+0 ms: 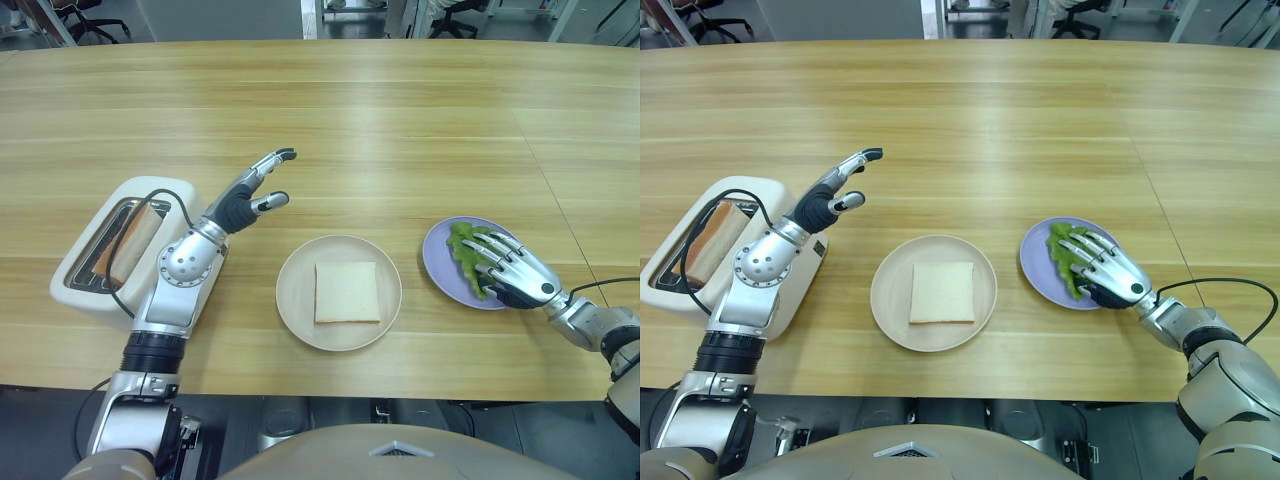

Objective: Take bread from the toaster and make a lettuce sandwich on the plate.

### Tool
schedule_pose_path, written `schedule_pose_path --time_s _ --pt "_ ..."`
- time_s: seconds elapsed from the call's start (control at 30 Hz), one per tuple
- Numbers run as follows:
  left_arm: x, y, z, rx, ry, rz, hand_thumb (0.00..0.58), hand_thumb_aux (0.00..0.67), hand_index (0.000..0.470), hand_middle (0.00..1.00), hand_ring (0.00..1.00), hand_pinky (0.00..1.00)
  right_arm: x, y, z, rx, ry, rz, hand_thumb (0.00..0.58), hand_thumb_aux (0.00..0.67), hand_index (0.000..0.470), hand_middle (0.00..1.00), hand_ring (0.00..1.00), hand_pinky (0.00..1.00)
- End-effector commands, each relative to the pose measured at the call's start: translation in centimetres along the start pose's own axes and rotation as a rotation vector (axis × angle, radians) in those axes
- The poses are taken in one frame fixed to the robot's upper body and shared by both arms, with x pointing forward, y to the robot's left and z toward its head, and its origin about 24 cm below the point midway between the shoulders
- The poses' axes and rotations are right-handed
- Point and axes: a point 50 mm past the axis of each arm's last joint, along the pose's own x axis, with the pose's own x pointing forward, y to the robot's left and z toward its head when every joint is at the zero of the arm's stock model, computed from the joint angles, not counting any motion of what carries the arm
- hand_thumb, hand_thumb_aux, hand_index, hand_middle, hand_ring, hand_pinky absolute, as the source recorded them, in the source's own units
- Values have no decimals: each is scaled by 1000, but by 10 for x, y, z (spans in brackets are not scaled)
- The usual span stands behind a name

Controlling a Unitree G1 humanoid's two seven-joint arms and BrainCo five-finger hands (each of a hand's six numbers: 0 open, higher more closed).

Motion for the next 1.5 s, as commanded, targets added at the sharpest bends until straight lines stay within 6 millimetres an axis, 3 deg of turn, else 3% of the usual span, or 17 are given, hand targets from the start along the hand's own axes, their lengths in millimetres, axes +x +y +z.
schedule_pose_path --time_s 0.03,0.33,1.33,1.37,1.4,1.43,1.5 --pt "0 0 -4 15 19 -7 0 0 0 0 0 0 -2 6 6 12 -26 43 580 670 460 0 0 0" --pt "0 1 -5 17 19 0 0 0 0 0 0 0 -1 6 7 15 -33 39 580 670 460 0 0 0" --pt "0 2 -9 15 27 1 0 0 0 0 0 0 15 -21 -11 26 -8 -127 580 670 460 0 0 0" --pt "0 2 -9 15 26 1 0 0 0 0 0 0 18 -24 -14 23 3 -140 577 623 428 0 0 0" --pt "0 2 -9 15 26 0 0 0 0 0 0 0 21 -28 -18 23 13 -155 304 208 143 0 0 0" --pt "-1 2 -9 15 27 -1 0 0 0 0 0 0 24 -32 -21 25 22 -165 0 0 0 0 0 0" --pt "-1 2 -9 17 28 -2 0 0 0 0 0 0 29 -40 -27 47 42 -175 0 0 0 0 0 0"
